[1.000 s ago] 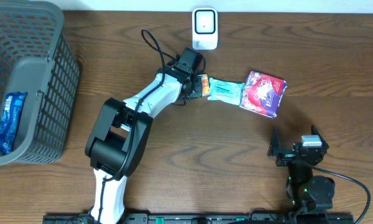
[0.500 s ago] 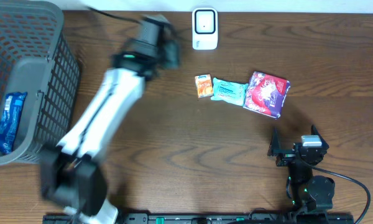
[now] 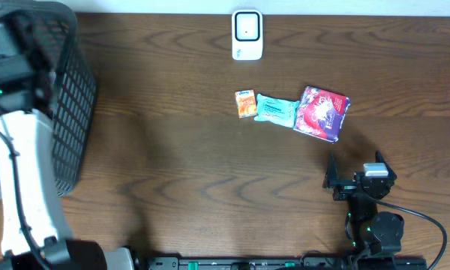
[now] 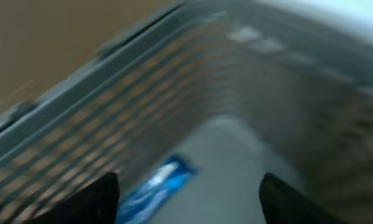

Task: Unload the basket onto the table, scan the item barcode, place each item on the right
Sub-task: 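Reach the left gripper into the basket and grasp the blue snack bar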

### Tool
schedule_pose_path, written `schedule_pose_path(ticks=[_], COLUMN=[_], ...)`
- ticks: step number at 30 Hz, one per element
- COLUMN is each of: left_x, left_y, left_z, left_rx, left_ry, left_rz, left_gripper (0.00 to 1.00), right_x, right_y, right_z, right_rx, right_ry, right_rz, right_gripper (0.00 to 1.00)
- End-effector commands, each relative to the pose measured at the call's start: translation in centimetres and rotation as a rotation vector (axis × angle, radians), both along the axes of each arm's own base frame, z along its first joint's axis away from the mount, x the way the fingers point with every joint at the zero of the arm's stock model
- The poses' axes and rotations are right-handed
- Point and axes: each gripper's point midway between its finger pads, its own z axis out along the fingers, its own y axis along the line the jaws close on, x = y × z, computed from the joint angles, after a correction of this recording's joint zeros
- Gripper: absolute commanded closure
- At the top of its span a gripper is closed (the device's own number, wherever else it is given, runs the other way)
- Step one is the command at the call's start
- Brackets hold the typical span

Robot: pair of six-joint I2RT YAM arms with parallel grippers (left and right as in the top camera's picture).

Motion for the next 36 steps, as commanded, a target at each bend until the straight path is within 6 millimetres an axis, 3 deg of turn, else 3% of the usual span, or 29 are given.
schedule_pose_path(ticks=[1,2,5,9,13,20,36], left_x=[-2.8,-4.1,-5.8,-7.6,-7.5,-7.0,-5.7], left_y=[4.9,6.7,8.4,9.2,9.0,8.8,9.9], left_z=[-4.3,-7.3,-11.4,-16.6,-19.9,-23.7,-27.2], left_rx=[-0.011,-0.051,-0.109,-0.194,-0.245,-0.290,-0.342], left_ry=[0.149,0.236,0.348,0.507,0.573,0.637,0.617], left_rz=[0.137,0.186,0.234,0.263,0.250,0.212,0.138], left_gripper=[0.27,0.28,0.27,0.27,0.28,0.28,0.28], right_x=[0.0,0.0,0.0,0.0,0.0,0.0,0.0], right_y=[-0.2,-0.2,-0.2,-0.2,-0.2,-0.2,-0.2], right_z=[-0.1,-0.1,-0.1,-0.1,-0.1,-0.1,-0.1], right_rx=[-0.011,-0.012,-0.011,-0.011,-0.012,-0.012,-0.011], right_ry=[0.001,0.000,0.001,0.001,0.001,0.000,0.001], right_rz=[-0.009,-0.009,-0.009,-0.009,-0.009,-0.009,-0.009], right_gripper=[0.01,0.01,0.01,0.01,0.01,0.01,0.01])
